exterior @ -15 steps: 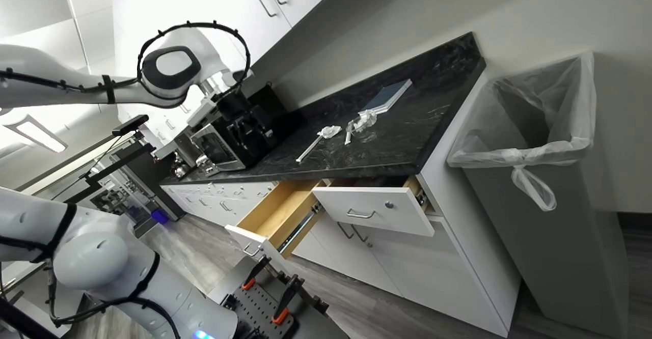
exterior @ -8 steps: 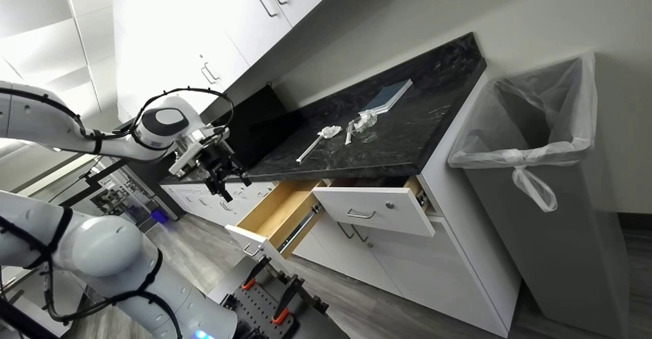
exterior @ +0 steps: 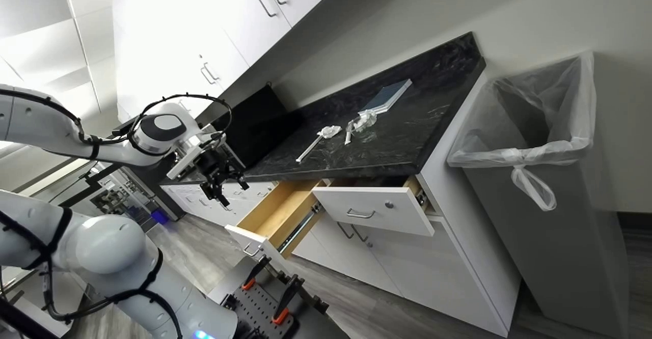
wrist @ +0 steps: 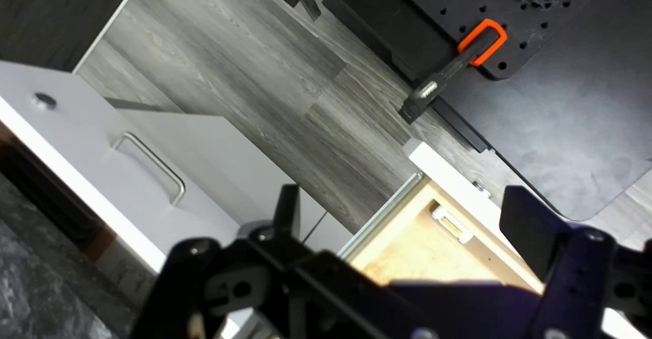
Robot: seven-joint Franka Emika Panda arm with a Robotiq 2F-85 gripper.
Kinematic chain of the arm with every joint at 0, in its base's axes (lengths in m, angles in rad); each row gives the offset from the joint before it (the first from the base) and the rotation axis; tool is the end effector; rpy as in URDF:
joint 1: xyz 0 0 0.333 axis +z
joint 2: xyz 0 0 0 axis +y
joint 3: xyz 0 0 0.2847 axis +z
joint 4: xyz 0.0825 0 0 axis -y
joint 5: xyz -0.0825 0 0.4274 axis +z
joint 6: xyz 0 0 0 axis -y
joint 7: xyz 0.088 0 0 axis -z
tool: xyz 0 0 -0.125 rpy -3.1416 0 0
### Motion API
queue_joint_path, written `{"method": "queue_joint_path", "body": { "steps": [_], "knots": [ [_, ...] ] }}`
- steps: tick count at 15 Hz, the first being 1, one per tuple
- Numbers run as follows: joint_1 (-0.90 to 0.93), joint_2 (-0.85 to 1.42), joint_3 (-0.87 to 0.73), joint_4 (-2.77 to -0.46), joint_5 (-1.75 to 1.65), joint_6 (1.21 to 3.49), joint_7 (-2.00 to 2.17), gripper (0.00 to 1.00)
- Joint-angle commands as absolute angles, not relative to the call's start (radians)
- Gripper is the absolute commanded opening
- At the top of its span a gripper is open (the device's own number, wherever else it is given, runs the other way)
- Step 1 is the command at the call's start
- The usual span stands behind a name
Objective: Close the second drawer from the right
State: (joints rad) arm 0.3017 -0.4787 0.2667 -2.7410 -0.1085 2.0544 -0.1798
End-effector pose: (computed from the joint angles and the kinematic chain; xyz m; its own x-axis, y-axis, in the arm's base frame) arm 0.3369 0.1840 0.2703 0.7097 0.6549 -0.2597 0.7003 -0.6960 0.1586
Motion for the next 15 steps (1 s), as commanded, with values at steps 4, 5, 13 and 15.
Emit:
{"method": "queue_joint_path", "body": {
  "steps": [4,5,13,15],
  "knots": [
    [0.497,-0.206,0.431,-2.555,-0.085,2.135,-0.196,1.0],
    [0.515,-0.148,0.466,-2.528,-0.1,2.154,-0.194,1.0],
    [0.567,0.073,0.575,-2.462,-0.189,2.217,-0.19,1.0],
    [0.566,0.095,0.574,-2.446,-0.192,2.217,-0.191,1.0]
  ]
}}
